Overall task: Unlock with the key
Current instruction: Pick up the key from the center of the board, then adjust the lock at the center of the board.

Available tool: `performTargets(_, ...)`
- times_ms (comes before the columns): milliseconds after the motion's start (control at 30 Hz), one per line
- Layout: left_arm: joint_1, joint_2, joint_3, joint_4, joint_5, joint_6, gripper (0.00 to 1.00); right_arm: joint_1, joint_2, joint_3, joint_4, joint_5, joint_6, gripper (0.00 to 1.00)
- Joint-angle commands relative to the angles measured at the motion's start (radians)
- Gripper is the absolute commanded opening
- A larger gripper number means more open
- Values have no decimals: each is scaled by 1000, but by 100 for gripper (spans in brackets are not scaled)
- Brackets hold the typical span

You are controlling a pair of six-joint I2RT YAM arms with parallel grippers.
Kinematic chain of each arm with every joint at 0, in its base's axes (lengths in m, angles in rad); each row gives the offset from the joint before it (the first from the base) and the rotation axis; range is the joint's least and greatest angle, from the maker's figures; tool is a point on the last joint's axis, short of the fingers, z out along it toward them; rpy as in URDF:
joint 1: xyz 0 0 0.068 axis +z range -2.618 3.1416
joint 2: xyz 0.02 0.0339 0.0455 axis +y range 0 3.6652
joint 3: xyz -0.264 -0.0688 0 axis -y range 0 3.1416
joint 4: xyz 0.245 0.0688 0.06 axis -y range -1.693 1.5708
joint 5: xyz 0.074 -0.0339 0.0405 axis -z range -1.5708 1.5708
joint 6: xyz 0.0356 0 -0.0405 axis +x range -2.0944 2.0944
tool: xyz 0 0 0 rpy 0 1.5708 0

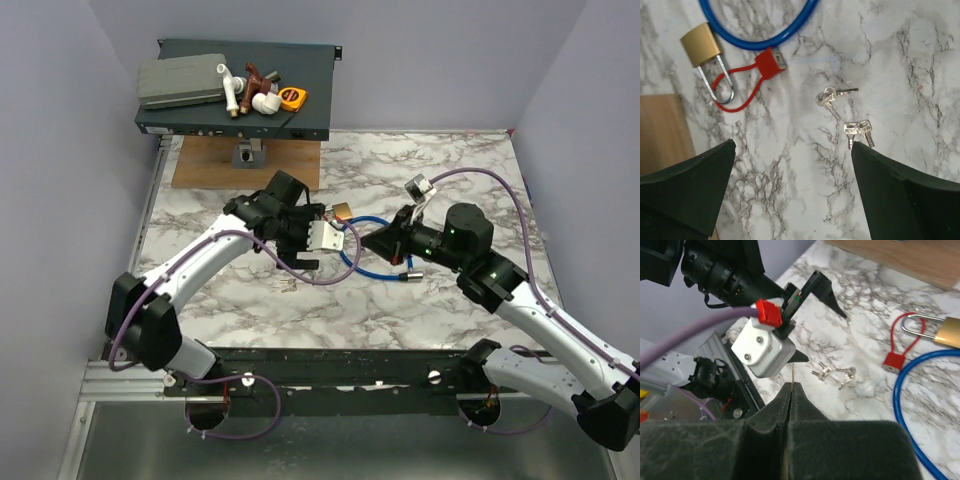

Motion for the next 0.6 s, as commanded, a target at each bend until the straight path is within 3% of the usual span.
performTargets(0, 24, 98, 10, -64, 124, 186, 98, -13, -33, 30, -129, 145, -57, 1)
performTargets(167, 50, 235, 92, -80, 148, 391, 97, -40, -22, 53, -163, 181, -77, 1)
performTargets(433, 73, 528, 403, -257, 142, 559, 82, -152, 26, 17, -67, 103, -59, 1)
performTargets(567, 82, 576, 414, -264, 142, 656, 80, -214, 48, -19, -14, 42, -42, 1)
